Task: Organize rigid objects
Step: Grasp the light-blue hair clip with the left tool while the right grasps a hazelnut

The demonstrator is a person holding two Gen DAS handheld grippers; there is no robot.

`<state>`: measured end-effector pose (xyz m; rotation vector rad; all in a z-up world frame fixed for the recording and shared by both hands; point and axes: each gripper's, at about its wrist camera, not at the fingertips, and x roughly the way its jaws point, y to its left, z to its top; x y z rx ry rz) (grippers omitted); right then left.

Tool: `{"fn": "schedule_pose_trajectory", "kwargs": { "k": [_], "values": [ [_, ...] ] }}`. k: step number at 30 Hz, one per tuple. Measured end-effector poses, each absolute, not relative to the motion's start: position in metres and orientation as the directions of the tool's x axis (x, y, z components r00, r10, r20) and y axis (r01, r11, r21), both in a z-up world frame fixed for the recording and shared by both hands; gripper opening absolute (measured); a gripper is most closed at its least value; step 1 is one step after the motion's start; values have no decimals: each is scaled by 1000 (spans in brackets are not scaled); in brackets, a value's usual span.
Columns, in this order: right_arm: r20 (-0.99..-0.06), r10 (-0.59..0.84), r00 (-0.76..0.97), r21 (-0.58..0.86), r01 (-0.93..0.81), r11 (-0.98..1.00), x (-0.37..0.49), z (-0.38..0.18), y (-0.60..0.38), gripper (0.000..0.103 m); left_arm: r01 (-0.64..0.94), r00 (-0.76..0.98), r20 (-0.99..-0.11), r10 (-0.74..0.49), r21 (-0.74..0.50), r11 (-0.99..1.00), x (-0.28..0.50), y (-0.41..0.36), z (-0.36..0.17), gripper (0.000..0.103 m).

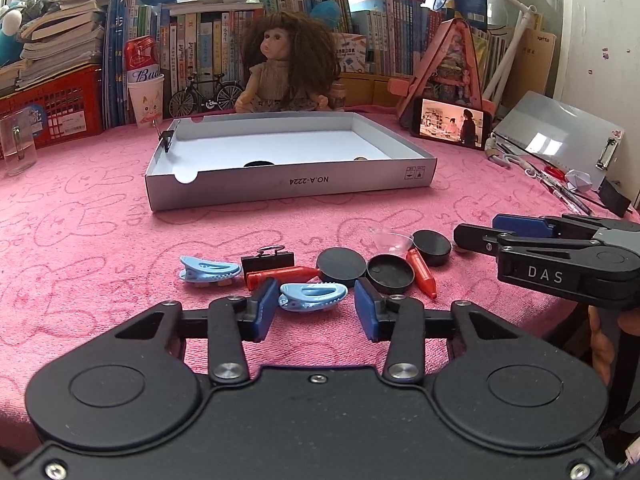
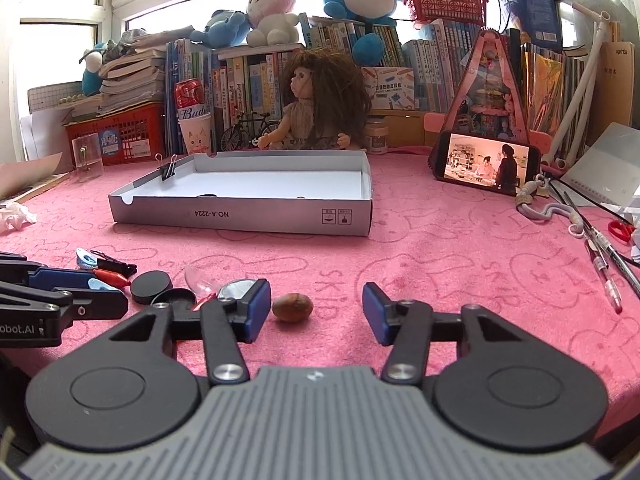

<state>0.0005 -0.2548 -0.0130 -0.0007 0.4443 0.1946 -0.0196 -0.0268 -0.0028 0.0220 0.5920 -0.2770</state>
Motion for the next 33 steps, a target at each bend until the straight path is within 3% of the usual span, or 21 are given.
{"fn": "schedule_pose_trajectory", "kwargs": {
  "k": [19,25,33],
  "values": [
    [-447,214,868,75,-202,977,5,-18,-254,47,266,813,-538,-225,-1,964,-21,-36,-7,37],
    [-447,244,861,73,-237,969,4,-18,-250,27,266,813,-537,-226,-4,964,-23,-36,-7,37],
    [-443,244,863,74,-236,969,3,-18,-250,27,262,814,-535,-228,-14,965,-23,-34,-4,37]
  ]
}}
